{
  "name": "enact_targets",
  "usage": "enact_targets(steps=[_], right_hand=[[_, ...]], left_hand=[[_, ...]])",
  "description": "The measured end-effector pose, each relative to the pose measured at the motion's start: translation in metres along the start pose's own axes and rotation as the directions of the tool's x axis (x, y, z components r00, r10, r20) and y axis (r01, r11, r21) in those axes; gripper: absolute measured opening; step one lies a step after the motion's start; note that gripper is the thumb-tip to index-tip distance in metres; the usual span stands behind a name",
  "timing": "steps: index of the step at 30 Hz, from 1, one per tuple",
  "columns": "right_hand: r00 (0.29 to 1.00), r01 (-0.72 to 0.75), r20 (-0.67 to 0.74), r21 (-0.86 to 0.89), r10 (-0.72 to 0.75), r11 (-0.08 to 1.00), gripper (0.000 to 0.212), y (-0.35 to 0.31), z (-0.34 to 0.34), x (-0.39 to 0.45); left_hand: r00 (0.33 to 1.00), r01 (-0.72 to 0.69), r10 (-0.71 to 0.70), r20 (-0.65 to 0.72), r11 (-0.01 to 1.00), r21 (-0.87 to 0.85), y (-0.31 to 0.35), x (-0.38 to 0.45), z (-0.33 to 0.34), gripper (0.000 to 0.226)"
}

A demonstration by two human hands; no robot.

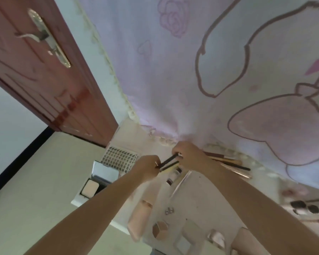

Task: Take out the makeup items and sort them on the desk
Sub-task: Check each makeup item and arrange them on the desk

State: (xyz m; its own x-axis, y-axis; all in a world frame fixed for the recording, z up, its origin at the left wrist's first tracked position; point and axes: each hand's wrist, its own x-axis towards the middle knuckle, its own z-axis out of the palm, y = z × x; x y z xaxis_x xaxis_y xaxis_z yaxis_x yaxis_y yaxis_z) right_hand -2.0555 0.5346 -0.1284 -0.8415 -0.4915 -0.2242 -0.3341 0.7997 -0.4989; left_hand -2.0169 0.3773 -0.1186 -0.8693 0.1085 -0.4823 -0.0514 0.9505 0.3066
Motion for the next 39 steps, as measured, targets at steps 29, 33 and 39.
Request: enact_targets(steps=[29, 33, 39], right_hand=[[0.996, 0.025, 0.094, -0.176, -0.008, 0.984, 0.035, 0.011, 0.062, 0.051], [0.999, -0.024, 0.028, -0.241, 0.031, 0.970, 0.028, 0.025, 0.067, 0.002], [0.981, -0.108, 0.115, -0.329, 0.153, 0.938, 0.036, 0.025, 0.073, -0.007]], left_hand=[[0.976, 0.129, -0.135, 0.172, 0.991, 0.046, -0.060, 0.069, 0.017, 0.041], [0.990, 0.073, -0.077, 0.116, 0.996, 0.042, -0.054, 0.062, 0.010, 0.023], [0.996, -0.022, 0.007, 0.091, 0.987, 0.157, -0.050, 0.059, 0.013, 0.033]])
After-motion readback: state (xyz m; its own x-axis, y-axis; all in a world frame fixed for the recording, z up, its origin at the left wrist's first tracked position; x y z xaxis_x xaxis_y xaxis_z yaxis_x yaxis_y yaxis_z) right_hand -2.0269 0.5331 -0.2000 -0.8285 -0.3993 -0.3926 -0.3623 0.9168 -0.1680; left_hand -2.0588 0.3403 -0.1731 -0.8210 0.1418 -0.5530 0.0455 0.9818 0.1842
